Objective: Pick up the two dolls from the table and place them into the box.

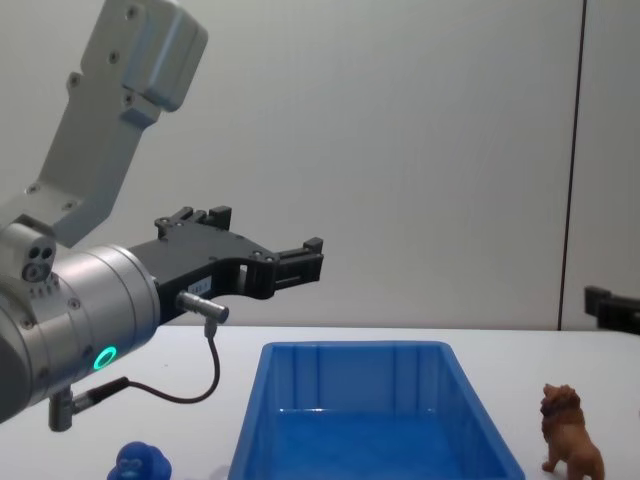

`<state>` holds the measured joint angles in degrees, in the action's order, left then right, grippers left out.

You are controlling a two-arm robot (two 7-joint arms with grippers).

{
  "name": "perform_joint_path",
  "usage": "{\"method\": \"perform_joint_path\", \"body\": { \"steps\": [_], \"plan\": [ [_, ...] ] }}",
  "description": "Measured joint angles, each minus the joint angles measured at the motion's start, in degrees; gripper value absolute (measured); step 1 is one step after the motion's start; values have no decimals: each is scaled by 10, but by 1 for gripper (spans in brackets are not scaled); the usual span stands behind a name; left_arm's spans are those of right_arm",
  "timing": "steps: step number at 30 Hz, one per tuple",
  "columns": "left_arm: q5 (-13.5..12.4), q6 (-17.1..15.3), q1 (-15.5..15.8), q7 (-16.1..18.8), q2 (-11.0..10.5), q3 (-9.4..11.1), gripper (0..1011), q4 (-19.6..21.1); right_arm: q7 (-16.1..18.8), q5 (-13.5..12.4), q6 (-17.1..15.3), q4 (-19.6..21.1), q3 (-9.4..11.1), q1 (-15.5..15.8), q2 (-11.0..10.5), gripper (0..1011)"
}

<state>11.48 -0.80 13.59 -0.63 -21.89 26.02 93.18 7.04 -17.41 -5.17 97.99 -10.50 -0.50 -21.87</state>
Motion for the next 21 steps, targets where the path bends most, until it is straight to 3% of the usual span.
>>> {"method": "perform_joint_path", "body": {
  "steps": [14,21],
  "plan": [
    [0,0,0,0,0,0,1002,0,19,19,-28,-30,14,1,-22,1001],
    [0,0,0,0,0,0,1002,0,25,29,-56,-49,16,-3,-26,1001]
  ]
}}
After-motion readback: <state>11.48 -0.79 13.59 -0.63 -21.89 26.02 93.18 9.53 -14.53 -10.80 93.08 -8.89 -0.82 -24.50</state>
